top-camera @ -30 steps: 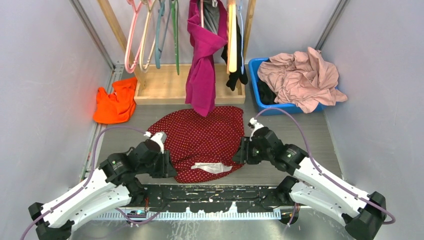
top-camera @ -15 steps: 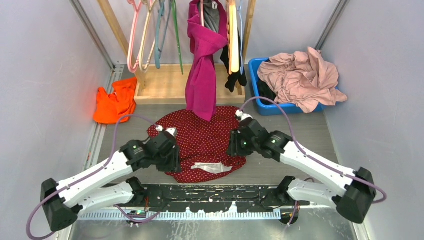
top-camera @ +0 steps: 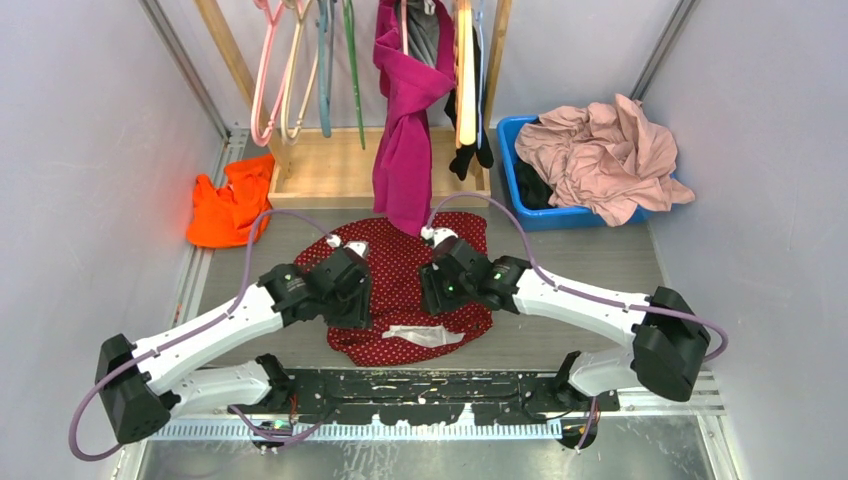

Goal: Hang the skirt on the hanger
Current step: Flatten out the skirt at the center of the board.

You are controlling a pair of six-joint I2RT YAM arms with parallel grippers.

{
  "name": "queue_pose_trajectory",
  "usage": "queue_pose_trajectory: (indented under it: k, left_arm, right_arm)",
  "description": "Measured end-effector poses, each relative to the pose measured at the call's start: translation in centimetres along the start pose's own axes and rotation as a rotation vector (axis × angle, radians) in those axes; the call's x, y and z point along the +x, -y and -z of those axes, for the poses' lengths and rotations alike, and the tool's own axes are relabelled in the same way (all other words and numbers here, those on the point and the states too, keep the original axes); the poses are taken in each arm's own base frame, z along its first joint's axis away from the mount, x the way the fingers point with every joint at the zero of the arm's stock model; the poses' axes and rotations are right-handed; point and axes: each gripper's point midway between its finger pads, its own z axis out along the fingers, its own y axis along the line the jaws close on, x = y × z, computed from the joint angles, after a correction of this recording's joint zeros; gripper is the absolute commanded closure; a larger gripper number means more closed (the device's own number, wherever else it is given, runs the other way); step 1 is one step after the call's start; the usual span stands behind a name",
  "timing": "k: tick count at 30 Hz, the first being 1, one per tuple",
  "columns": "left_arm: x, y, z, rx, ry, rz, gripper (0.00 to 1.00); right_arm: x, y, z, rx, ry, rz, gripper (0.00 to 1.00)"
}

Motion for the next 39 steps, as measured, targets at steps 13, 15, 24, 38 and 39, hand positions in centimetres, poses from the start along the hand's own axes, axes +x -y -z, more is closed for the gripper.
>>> queue_pose_trajectory:
  k: [13,15,24,38,39]
  left_arm:
    - [0.7,-1.7,2.2,0.005,0.059,0.015,0.62]
    - [0.8,-1.9,2.3,0.002,0.059,0.017,0.62]
    - [1.3,-2.4,2.3,-0.010,0.050,0.019,0.63]
    - [1.4,-2.4,2.0,-0.022,0.034,0.017,0.63]
    - [1.5,-2.4,1.9,-0.021,0.031,0.017,0.63]
  right_arm:
    - [2.4,-0.7,-3.2,-0.014,-0.037,0.123,0.51]
    - [2.4,-0.6,-3.5,-0.006,-0.036,0.129,0.52]
    - [3.3,0.4,-4.1,0.033,-0.039,0.167,0.84]
    - [9.2,-2.5,0.7,-0.068,0.025,0.302,0.88]
    - [9.5,-2.7,1.1,-0.075,0.034,0.307,0.86]
